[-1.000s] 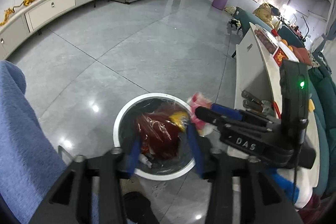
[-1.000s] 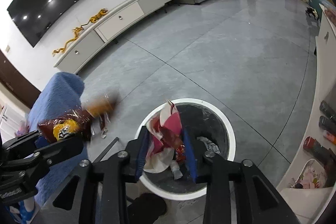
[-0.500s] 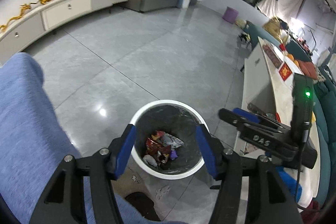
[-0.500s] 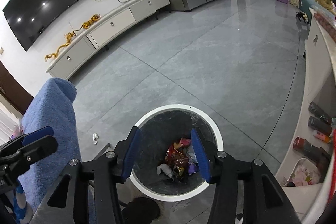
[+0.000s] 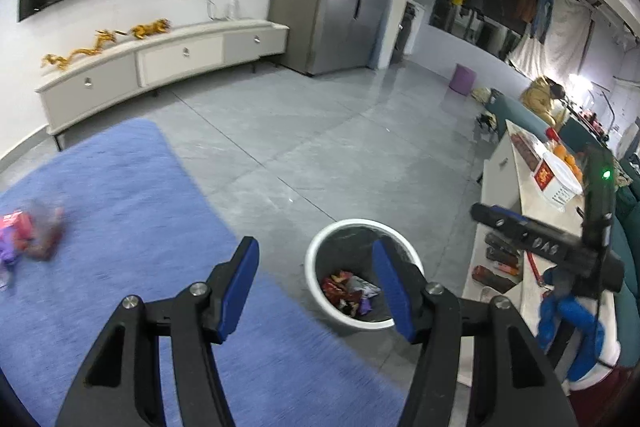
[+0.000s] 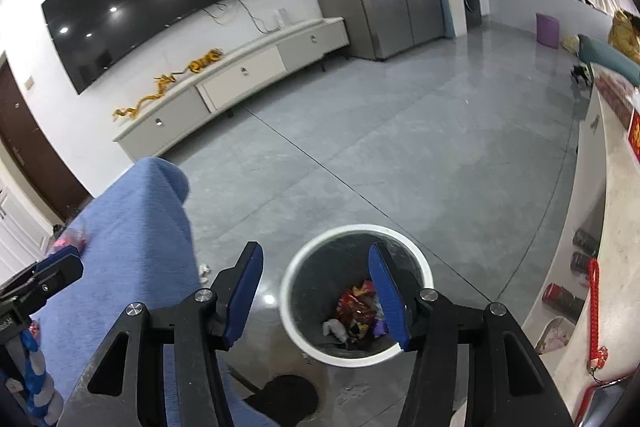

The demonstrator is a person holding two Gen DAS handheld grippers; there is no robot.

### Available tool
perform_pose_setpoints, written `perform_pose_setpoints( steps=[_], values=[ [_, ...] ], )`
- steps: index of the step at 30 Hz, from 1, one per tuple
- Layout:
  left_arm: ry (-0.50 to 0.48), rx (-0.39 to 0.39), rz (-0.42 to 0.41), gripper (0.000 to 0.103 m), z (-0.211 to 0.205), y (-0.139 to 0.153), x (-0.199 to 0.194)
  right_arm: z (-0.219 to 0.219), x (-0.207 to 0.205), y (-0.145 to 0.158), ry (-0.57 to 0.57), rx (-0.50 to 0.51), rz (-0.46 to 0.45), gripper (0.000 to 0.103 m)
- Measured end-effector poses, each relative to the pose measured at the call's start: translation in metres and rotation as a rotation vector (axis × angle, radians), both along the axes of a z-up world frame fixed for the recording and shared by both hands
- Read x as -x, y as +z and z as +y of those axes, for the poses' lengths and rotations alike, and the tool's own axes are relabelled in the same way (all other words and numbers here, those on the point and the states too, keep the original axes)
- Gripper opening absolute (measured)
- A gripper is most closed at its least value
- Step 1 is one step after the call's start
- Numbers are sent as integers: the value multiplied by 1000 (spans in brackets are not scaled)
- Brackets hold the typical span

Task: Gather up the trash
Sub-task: 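Move both open tools back toward the rug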

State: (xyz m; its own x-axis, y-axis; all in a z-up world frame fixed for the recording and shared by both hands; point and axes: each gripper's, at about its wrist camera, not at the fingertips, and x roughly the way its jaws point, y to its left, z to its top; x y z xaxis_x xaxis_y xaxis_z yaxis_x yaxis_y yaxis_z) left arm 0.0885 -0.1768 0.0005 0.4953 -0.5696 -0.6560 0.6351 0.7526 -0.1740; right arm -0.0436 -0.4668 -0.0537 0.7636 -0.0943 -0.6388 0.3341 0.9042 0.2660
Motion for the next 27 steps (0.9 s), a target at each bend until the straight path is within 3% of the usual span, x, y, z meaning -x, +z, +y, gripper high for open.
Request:
perform_pose_setpoints(
  steps=[8, 15, 27],
  values=[
    [142, 18, -60, 58, 105, 20, 2, 54, -5, 43, 82, 59, -54, 53],
    [333, 20, -93, 58, 220, 23, 0, 109, -24, 67, 177, 100, -80, 53],
    [631, 1, -61, 58, 384, -10, -5, 185, -71, 62, 327, 93, -63, 53]
  ],
)
